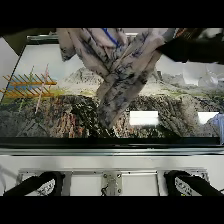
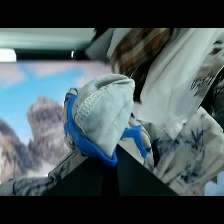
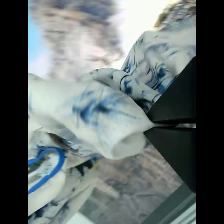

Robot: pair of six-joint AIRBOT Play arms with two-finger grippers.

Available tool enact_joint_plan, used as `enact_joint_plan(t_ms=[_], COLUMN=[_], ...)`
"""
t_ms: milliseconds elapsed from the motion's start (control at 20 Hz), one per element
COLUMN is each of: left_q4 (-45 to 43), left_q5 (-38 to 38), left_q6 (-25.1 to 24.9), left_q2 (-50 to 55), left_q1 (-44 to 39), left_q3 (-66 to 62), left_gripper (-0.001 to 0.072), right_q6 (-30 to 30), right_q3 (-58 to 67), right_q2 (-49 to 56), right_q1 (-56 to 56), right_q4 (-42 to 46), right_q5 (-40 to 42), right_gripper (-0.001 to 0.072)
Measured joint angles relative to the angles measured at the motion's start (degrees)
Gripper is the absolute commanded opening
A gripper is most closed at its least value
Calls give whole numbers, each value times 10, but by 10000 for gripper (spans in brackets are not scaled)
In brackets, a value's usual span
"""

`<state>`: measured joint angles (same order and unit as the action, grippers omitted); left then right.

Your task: Fold the clothes and pants, and hang the long-sleeved shirts on hangers.

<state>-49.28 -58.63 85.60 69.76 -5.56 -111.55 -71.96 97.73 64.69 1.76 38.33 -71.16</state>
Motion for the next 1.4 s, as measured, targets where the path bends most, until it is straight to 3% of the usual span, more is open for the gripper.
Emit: enact_joint_plan(t_ms=[200, 350, 500, 750, 1100, 1200, 1250, 1300, 1350, 1400], left_q4=[-10, -54, -95, -118, -144, -178, -196, -212, -224, -233], left_q5=[98, 122, 92, 27, -79, -99, -106, -112, -116, -121], left_q6=[-35, -29, -5, 26, 45, 44, 44, 44, 43, 43], left_q2=[-143, -163, -113, 40, 165, 157, 145, 130, 115, 99], left_q1=[-14, -18, -19, -19, -42, -65, -79, -94, -107, -119], left_q3=[51, 38, 2, -31, -15, 39, 79, 125, 170, 217], left_gripper=[17, 17, 17, 17, 17, 17, 18, 80, 499, 689], right_q6=[-46, -78, -116, -142, -74, -60, -57, -53, -50, -48], right_q3=[30, 37, 39, 28, -73, -130, -159, -184, -202, -215], right_q2=[-113, -154, -157, -94, 10, 14, 14, 14, 14, 13], right_q1=[0, 0, 0, 0, 0, 0, 0, 0, 0, 0], right_q4=[0, 2, 26, 143, 221, 239, 245, 250, 254, 257], right_q5=[4, 11, 3, -25, -1, 9, 9, 7, -1, -9], right_gripper=[13, 13, 14, 14, 15, 56, 273, 588, 664, 658])
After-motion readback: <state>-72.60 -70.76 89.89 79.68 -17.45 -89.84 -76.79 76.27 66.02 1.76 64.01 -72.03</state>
